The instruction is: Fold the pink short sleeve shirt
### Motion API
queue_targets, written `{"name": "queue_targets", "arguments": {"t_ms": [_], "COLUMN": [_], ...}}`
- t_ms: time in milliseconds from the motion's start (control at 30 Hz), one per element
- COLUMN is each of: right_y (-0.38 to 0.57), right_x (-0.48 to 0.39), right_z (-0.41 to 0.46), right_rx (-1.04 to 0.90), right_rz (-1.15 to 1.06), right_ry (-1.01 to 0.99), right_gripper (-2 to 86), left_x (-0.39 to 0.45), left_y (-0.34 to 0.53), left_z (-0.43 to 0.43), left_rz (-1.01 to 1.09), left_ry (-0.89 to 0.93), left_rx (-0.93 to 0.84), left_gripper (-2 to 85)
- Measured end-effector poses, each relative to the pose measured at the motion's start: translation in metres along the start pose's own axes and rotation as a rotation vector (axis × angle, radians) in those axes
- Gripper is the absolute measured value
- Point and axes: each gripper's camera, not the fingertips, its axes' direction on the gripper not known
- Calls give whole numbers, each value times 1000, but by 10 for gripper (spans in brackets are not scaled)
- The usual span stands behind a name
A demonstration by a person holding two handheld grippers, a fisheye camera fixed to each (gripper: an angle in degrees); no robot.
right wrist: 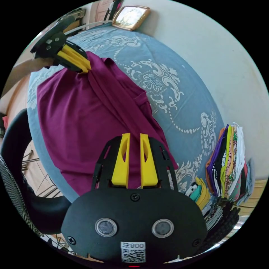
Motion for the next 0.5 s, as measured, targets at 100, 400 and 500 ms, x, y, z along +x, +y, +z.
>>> {"name": "queue_targets", "arguments": {"t_ms": [100,400,500], "right_y": [-15,-45,-49], "right_x": [-10,10,35], "right_z": [-5,-43,-51], "right_rx": [-3,29,33], "right_rz": [0,45,112], "right_ry": [17,50,27], "right_gripper": [47,10,9], "left_x": [1,-46,-76], "left_y": [-4,-12,-12], "left_z": [10,6,12], "left_rz": [-38,-156,-217], "left_ry": [28,85,107], "left_rx": [15,97,97], "left_gripper": [19,10,11]}}
